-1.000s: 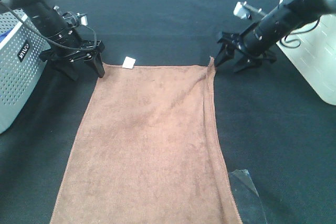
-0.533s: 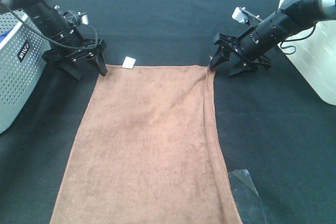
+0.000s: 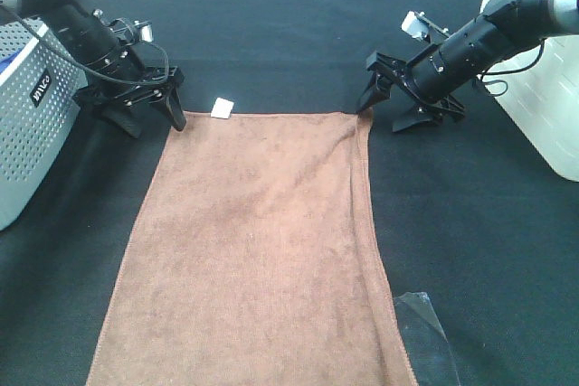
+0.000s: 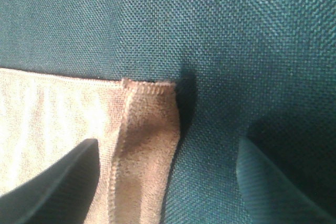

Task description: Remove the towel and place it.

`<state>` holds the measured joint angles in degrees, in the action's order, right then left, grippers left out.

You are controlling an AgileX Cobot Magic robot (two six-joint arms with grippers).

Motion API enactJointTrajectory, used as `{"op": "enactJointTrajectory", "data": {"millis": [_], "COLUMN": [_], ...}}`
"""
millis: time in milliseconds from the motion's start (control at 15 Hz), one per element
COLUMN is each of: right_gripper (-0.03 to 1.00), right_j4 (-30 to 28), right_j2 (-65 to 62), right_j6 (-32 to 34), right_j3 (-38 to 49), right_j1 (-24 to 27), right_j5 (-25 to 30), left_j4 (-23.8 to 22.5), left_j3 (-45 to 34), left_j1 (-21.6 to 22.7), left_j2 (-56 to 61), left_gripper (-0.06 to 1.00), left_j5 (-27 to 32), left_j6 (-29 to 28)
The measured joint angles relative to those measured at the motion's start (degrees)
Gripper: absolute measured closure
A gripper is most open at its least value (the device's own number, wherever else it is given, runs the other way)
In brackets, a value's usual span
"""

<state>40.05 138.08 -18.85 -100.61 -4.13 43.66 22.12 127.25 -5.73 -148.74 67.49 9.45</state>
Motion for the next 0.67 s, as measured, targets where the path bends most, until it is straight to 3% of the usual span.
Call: {"op": "enactJointTrajectory", "data": {"millis": [667], "right_gripper": [0.27], "right_j4": [-1.55], "right_j2": [0.57], "right_j6": [-0.97], "right_j3": [-0.17], "right_j1": [-4.93], "right_j5": [-6.3], "left_j4": [1.26], "left_j3": [0.29], "left_j1": [-4.53], "left_j2": [-0.29], "left_gripper": [0.22], "left_j5": [-1.43], "left_j6": [-0.74]}}
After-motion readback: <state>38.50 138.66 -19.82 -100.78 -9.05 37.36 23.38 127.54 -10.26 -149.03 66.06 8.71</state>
